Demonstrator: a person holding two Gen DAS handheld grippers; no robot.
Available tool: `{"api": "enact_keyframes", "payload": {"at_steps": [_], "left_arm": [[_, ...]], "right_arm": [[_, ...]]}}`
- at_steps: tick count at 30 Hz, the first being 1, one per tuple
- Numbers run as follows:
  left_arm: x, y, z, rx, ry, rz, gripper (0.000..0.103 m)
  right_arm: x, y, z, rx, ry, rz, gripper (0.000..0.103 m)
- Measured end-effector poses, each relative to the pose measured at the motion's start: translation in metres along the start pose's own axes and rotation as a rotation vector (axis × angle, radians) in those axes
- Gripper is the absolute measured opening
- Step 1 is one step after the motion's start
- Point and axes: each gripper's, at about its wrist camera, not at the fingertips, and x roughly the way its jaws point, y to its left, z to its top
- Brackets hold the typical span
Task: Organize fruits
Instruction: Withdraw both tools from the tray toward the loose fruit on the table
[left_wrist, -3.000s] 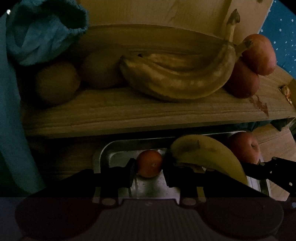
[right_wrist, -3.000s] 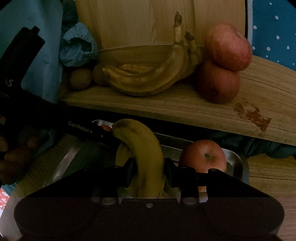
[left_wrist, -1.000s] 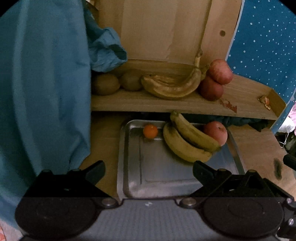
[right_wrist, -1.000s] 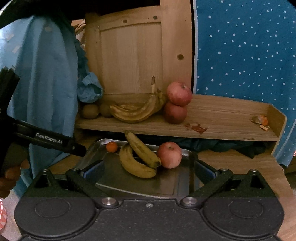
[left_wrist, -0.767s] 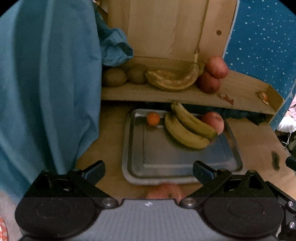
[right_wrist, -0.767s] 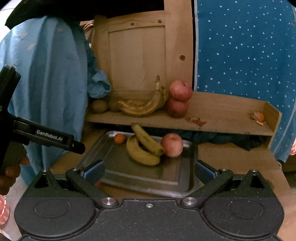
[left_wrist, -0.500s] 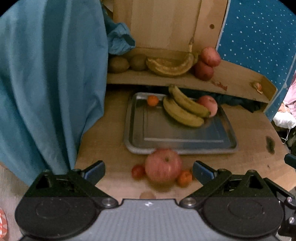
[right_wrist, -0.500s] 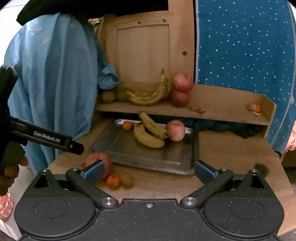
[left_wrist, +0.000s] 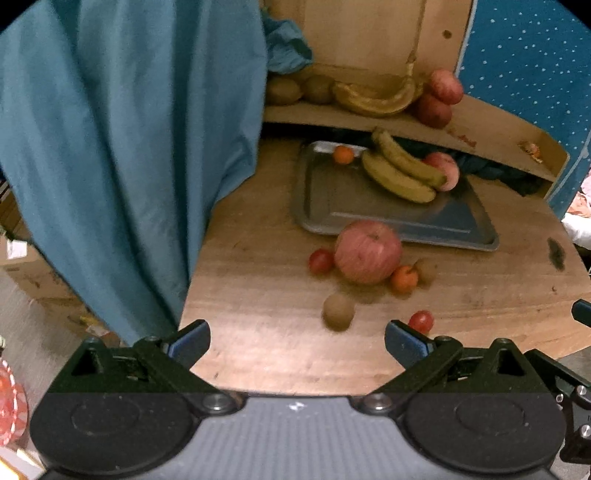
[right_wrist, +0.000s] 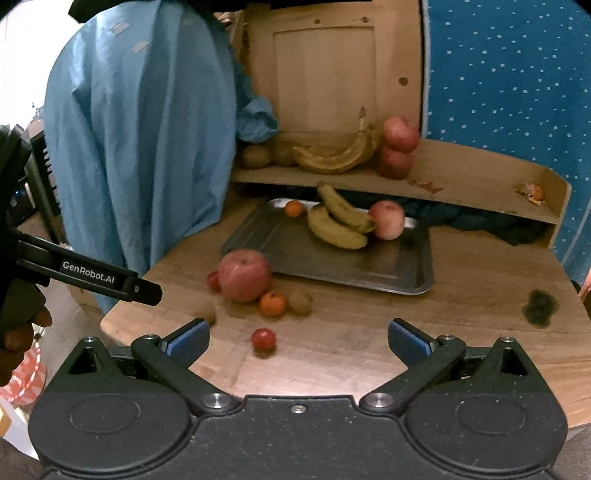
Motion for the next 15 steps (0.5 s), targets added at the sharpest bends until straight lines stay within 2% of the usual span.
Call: {"api": "enact_keyframes", "payload": {"at_steps": [7, 15], "left_arm": [[-0.004, 0.008, -0.011, -0.009, 0.027, 0.014, 0.103], [0.013, 0.013, -0.015, -0.002, 0.077, 0.004, 0.103]], "right_arm": [[0.01, 0.015, -0.005, -0.029, 0.066, 0.044, 0.102], [0.037, 0.024, -0.005, -0.05, 0.14, 0.054, 0.102]]}}
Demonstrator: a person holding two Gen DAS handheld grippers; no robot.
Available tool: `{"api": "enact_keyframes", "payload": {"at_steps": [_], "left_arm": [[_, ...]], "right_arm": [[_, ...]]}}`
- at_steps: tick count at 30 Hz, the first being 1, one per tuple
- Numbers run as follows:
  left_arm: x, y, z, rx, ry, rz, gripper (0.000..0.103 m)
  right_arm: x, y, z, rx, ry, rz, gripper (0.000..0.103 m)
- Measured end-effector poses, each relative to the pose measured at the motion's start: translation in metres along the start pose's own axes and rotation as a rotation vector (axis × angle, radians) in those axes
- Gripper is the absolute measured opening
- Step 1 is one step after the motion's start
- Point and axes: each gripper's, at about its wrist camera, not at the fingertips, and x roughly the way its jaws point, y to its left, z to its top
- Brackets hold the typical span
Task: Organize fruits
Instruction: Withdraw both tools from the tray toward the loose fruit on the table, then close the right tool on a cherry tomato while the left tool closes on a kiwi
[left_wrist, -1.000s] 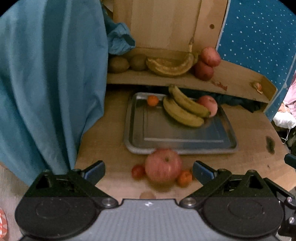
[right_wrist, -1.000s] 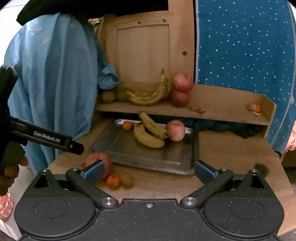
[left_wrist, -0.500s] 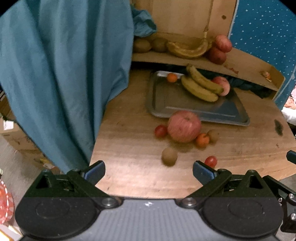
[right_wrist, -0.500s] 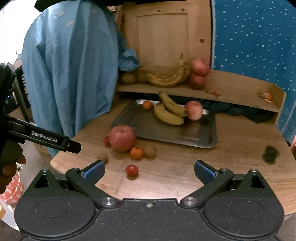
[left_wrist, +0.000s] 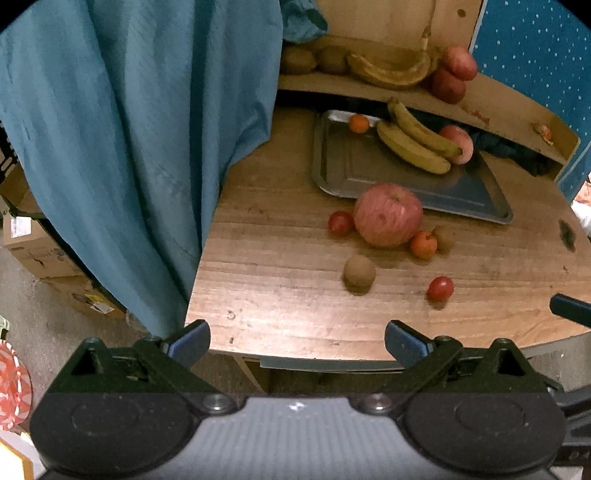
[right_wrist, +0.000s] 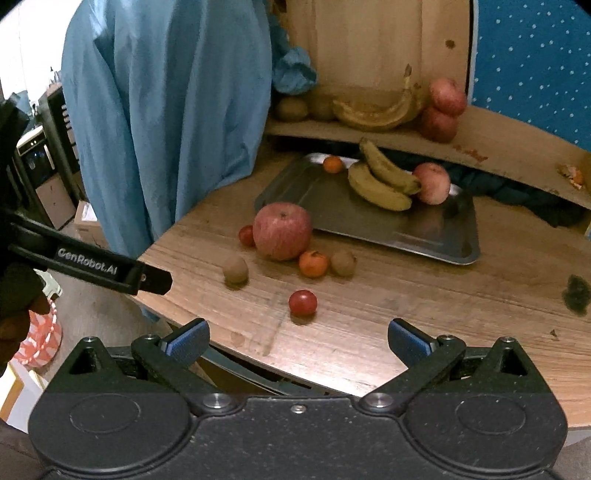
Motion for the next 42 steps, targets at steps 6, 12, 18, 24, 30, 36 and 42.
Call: {"api": "enact_keyframes", "payload": {"at_steps": [6, 12, 18, 24, 30, 36, 42], "left_arm": [[0.018, 0.001, 0.01, 0.017, 0.035, -0.024, 0.103], [0.04, -0.002, 0.025, 0.075, 0.064, -0.048, 0.103], [0.058, -0.007, 0.036, 0.123, 0.089, -0.085, 0.103], [0.072, -0.016, 0.042, 0.173, 0.111, -0.12, 0.103], [0.079, -0.018, 0.043, 0.187, 0.114, -0.14, 0.101], [0.081, -0.017, 0.044, 0.197, 0.107, -0.161, 0.088], [0.083, -0.02, 0.042, 0.219, 0.117, -0.197, 0.076]], "right_arm": [[0.02, 0.0, 0.008, -0.013, 0.033, -0.008, 0.102], [0.042, -0.007, 0.015, -0.029, 0.06, -0.047, 0.102], [0.061, -0.014, 0.021, -0.033, 0.09, -0.052, 0.1], [0.078, -0.015, 0.023, -0.037, 0.136, -0.046, 0.095], [0.086, -0.013, 0.024, -0.049, 0.159, -0.024, 0.083], [0.092, -0.008, 0.027, -0.054, 0.176, -0.013, 0.067], [0.096, -0.006, 0.027, -0.043, 0.188, -0.01, 0.054]]}}
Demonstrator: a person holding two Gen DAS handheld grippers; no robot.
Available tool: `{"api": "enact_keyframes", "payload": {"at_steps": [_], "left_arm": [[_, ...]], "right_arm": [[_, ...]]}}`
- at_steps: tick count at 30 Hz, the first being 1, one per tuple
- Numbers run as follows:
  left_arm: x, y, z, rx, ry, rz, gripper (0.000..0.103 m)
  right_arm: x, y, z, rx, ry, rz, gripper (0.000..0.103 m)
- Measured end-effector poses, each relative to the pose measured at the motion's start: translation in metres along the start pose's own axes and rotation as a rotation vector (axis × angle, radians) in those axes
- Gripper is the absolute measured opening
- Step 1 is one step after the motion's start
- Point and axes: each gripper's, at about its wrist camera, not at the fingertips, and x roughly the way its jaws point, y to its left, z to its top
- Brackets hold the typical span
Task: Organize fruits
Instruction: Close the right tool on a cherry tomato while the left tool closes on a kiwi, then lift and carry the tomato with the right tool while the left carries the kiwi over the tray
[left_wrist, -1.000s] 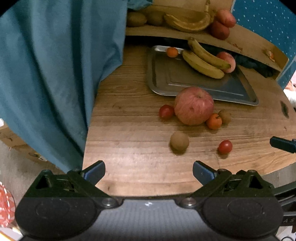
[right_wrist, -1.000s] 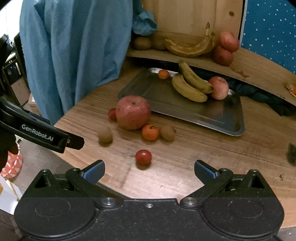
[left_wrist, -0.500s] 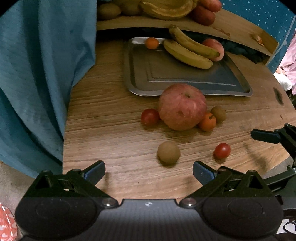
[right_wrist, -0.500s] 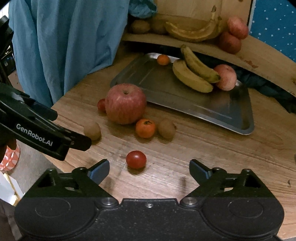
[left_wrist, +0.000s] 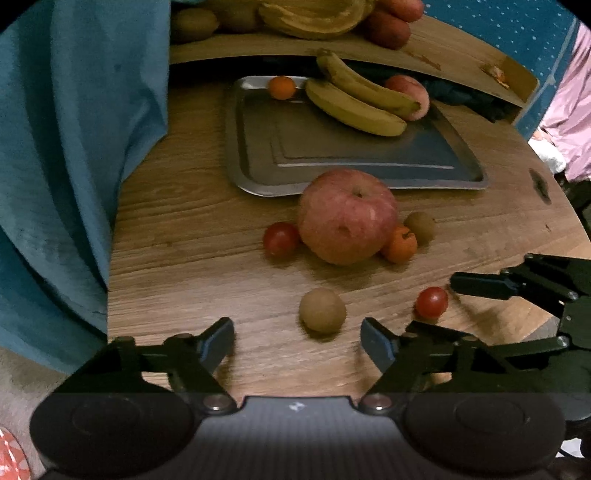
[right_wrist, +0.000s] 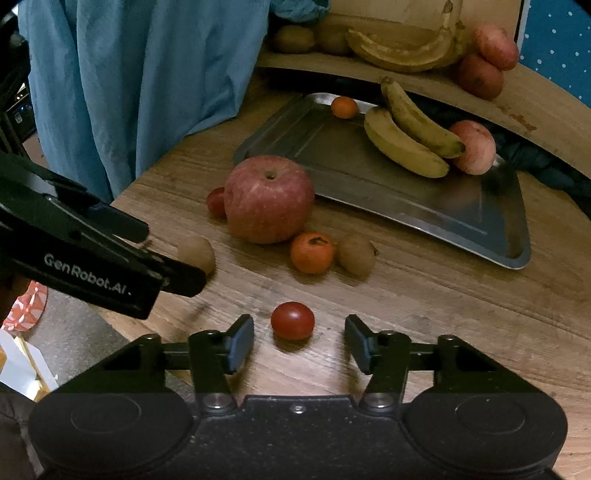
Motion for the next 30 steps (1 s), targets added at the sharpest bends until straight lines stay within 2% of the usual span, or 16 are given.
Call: {"api": "enact_keyframes", "payload": {"at_steps": [9, 14, 16, 20, 30], "left_arm": [[0.006, -0.004, 0.005, 0.043, 0.005, -0.027, 0.063], [0.007, -0.005, 0.008, 0.068, 0.003, -0.042, 0.048], [0.008, -0.006, 0.01, 0.077, 0.006, -0.046, 0.04], [0.009, -0.005, 0.012, 0.09, 0.009, -0.063, 0.033], [0.007, 0.0, 0.019, 0.113, 0.011, -0.086, 0.032]], "right_arm": [[0.001, -0.002, 0.0, 0.029, 0.003, 0.003, 0.044], [0.001, -0.004, 0.002, 0.041, 0.0, 0.007, 0.027], [0.001, -0.004, 0.002, 0.043, 0.0, 0.01, 0.027], [0.001, -0.006, 0.003, 0.06, 0.0, 0.019, 0.027], [-0.001, -0.007, 0.009, 0.085, -0.011, 0.017, 0.027]]}}
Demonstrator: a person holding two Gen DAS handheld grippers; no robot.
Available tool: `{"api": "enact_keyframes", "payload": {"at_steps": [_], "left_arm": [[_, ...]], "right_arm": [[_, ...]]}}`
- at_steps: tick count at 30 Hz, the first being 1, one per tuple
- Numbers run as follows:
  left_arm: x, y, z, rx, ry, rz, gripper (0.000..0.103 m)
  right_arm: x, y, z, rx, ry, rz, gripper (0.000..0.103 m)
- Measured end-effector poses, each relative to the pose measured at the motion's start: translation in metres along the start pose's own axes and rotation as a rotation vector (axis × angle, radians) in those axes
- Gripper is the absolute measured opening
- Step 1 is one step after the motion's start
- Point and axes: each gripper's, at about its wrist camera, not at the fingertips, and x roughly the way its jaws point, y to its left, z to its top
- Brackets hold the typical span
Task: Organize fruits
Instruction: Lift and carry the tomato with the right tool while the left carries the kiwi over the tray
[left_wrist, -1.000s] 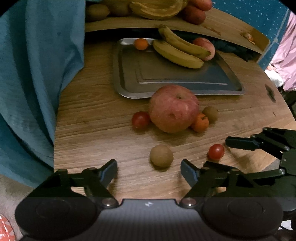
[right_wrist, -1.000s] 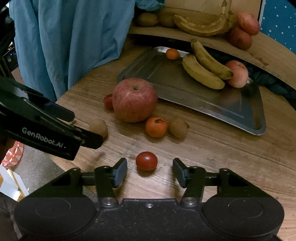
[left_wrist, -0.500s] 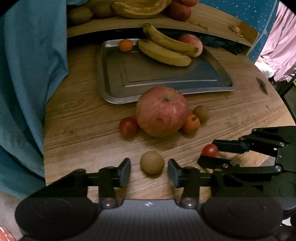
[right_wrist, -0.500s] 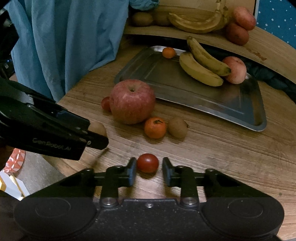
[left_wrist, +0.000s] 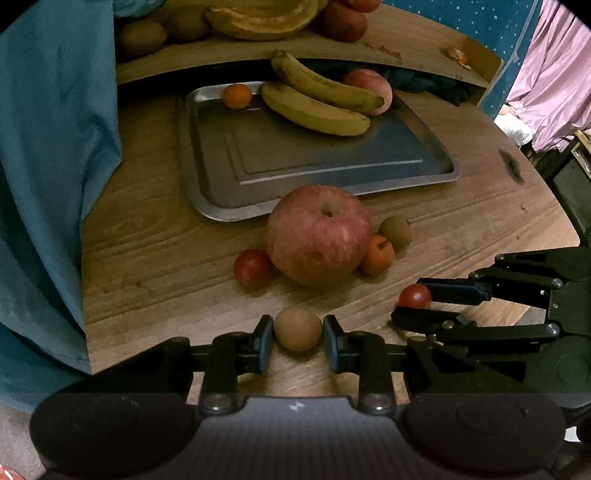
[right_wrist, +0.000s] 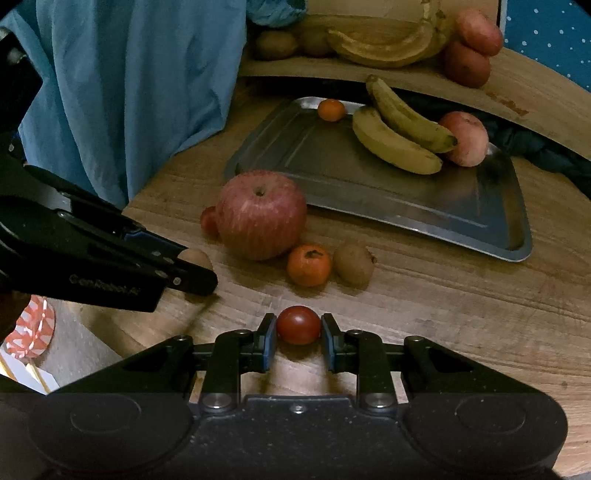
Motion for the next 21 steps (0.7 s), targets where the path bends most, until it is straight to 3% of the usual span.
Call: {"api": "enact_keyframes", "payload": {"at_steps": [12, 21], "left_arm": [[-0.03, 0.023, 0.02, -0.024, -0.074, 0.004, 0.032], [-0.031, 0.04, 0.043, -0.036, -0.126, 0.013, 0.032]], "right_arm": [[-0.015, -0.001, 0.015, 0.038, -0.054, -0.014, 0.027], [-0.015, -0.004, 0.036, 0.033, -0.115, -0.032, 0.027]]}}
